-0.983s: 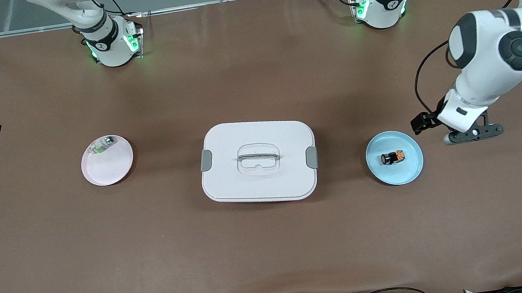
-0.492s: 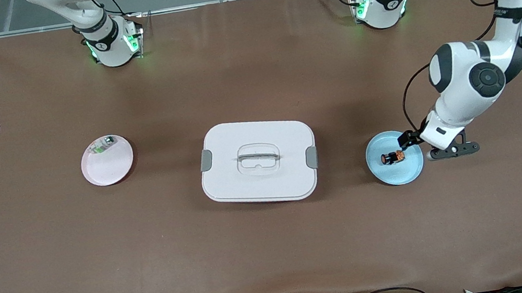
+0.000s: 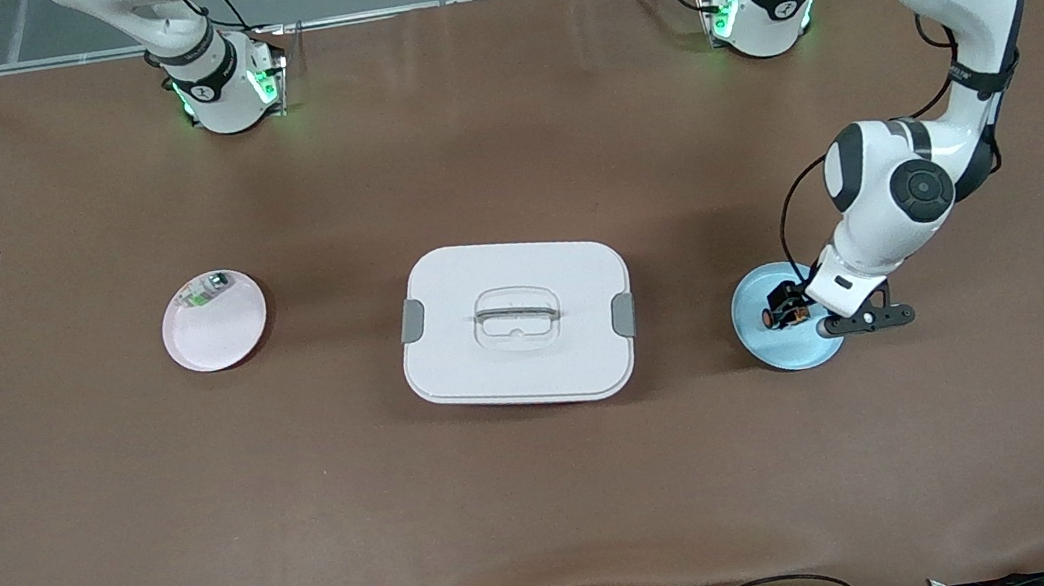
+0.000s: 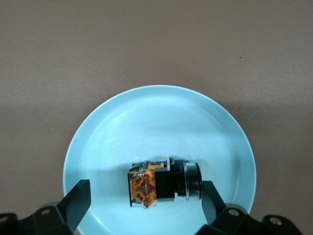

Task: Transfer orange switch to right arm and place
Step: 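Close the left gripper on the orange switch and lift it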

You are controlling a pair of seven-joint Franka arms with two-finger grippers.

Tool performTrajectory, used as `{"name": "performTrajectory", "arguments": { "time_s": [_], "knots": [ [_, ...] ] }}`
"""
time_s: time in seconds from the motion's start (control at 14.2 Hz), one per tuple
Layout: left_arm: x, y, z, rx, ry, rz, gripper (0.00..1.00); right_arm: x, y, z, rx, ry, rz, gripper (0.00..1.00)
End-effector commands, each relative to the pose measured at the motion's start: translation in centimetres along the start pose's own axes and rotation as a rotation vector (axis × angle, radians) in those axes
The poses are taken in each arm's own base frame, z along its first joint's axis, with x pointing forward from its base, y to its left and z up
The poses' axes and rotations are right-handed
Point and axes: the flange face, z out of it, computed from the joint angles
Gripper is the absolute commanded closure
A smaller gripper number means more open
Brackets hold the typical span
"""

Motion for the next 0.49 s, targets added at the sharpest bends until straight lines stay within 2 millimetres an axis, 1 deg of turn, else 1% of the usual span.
{"name": "performTrajectory", "arguments": {
  "time_s": [0.0, 0.07, 0.14, 0.21, 0.42],
  "knots": [
    [-0.2, 0.9, 0.8, -0.015, 0.015, -0.062, 0.0, -0.4, 0.0, -0.6, -0.004, 0.007, -0.005, 0.0],
    [-0.4, 1.7, 0.9, -0.016, 0.014, -0.061, 0.0, -0.4, 0.0, -0.6, -0.004, 0.007, -0.005, 0.0],
    [-0.5, 1.9, 1.1, -0.017, 0.015, -0.061, 0.0, -0.4, 0.0, -0.6, -0.004, 0.007, -0.005, 0.0],
    [-0.4, 1.8, 1.2, -0.018, 0.019, -0.063, 0.0, -0.4, 0.0, -0.6, -0.004, 0.007, -0.004, 0.0],
    [-0.7, 1.7, 2.4, -0.018, 0.014, -0.061, 0.0, -0.4, 0.0, -0.6, -0.004, 0.007, -0.007, 0.0]
  ]
}}
